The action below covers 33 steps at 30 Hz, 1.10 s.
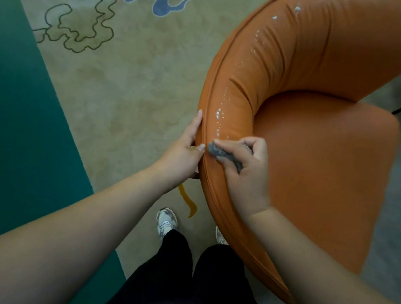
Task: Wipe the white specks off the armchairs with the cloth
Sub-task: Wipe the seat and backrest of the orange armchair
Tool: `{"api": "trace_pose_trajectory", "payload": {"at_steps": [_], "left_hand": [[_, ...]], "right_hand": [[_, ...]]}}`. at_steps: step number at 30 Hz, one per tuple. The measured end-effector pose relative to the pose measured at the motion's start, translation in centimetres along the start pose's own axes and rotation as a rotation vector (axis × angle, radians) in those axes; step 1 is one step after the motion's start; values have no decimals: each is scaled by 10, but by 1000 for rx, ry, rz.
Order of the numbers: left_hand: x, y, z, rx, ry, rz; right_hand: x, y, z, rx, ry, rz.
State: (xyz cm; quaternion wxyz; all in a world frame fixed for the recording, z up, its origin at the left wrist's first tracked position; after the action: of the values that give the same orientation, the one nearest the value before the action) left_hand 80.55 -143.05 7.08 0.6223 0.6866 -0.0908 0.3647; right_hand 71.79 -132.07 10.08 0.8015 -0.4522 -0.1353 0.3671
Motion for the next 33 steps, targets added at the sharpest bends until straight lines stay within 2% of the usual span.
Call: {"api": "trace_pose_trajectory", "payload": {"at_steps": [8, 15, 22, 28, 33], "left_hand": [[-12, 12, 10, -28, -79, -8], [-23, 23, 15, -27, -101, -12], [-31, 28, 19, -30, -88, -15], [-44, 46, 26, -75, -40, -24], [-51, 47, 29, -81, -22, -24]], "right_hand": [[-28, -4, -3, 173, 49, -59], [-1, -2, 0, 128, 10, -100], [-52, 4, -3, 70, 84, -108], [-22, 2, 1, 62, 61, -44], [-71, 3, -4, 90, 123, -82]]}}
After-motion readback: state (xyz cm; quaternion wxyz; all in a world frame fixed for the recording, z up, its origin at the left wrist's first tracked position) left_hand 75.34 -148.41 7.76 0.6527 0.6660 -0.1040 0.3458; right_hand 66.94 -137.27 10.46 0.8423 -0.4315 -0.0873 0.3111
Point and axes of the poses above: each hand's wrist, its own x-axis away from the middle knuckle, its own z-axis out of the back of the hand, y = z × x, the point moved 8 cm from there along -x, towards the middle knuckle, and after that the axes turned 6 degrees about -y, right-handed, at the moved point
